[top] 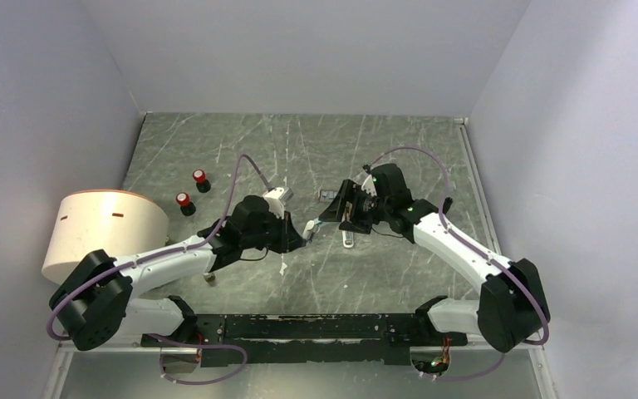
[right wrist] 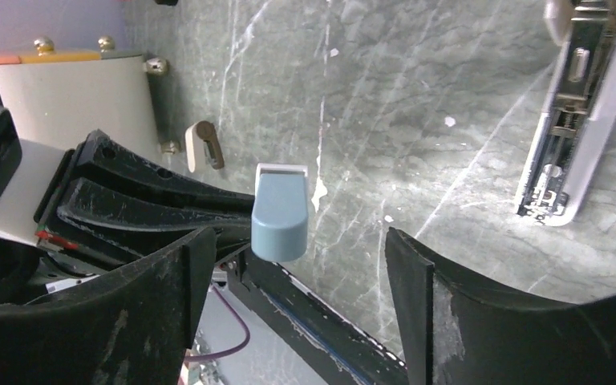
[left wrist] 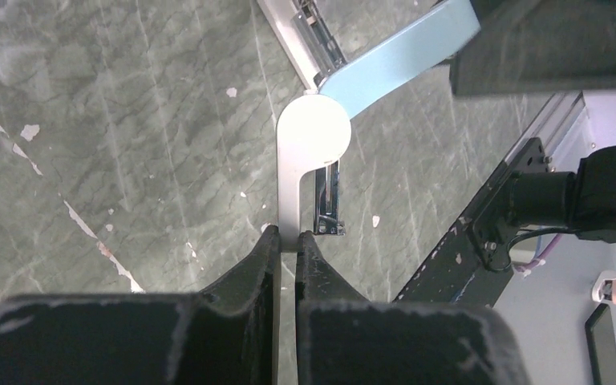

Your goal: Load the staples into the stapler

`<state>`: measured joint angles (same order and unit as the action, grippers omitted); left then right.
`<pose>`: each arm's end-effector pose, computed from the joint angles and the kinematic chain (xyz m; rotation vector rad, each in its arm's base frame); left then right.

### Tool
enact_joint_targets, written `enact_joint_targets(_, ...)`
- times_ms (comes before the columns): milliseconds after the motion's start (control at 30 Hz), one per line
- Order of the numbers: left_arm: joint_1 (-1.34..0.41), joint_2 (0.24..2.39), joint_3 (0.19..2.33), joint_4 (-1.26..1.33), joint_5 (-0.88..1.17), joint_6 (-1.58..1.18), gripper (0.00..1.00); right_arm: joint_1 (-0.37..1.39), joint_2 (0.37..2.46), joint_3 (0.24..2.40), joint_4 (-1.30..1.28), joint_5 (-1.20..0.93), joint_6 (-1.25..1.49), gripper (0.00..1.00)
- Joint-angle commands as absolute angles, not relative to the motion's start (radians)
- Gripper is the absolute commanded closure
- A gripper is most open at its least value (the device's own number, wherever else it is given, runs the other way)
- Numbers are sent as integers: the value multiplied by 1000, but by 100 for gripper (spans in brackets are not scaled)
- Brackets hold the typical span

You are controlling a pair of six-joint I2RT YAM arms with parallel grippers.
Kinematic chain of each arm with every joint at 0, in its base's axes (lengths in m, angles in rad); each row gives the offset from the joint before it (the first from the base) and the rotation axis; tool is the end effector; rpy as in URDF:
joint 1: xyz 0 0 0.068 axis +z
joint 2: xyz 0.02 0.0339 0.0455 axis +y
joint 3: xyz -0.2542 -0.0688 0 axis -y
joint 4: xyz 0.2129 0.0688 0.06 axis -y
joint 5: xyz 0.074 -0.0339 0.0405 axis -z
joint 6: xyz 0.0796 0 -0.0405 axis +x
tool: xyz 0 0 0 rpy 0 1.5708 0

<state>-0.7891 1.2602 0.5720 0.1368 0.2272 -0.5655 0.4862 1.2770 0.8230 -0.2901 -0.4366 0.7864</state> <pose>0.1803 -0.2071 0.1873 0.3996 2.2537 -1.0032 0.2243 0.1566 0.2184 0.1335 2.5107 1.0987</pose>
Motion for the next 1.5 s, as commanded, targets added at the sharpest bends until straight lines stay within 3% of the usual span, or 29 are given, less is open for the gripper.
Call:
enact_joint_targets(0, -793, 1265, 625, 156, 207, -611, 95, 524, 1228, 790, -196, -406, 808, 18)
enact_joint_targets(200, -793, 1261, 628, 196, 239, -664, 95, 574, 1205, 736, -123, -298, 897, 17)
enact_joint_targets(633, -793, 1277, 624, 255, 291, -709, 95, 635, 1284, 738, -45, -232, 958, 37)
enact_joint_targets(933, -793, 1297, 622, 258, 302, -706, 94, 642, 1311, 739, -42, -211, 957, 65)
enact_joint_targets(1233, -792, 1290, 649, 128, 215, -696, 39, 636, 1273, 833, -291, -14, 856, 71)
enact_joint_targets(1467, -793, 1239, 693, -10, 84, -639, 26, 484, 1192, 837, -516, 162, 729, 71)
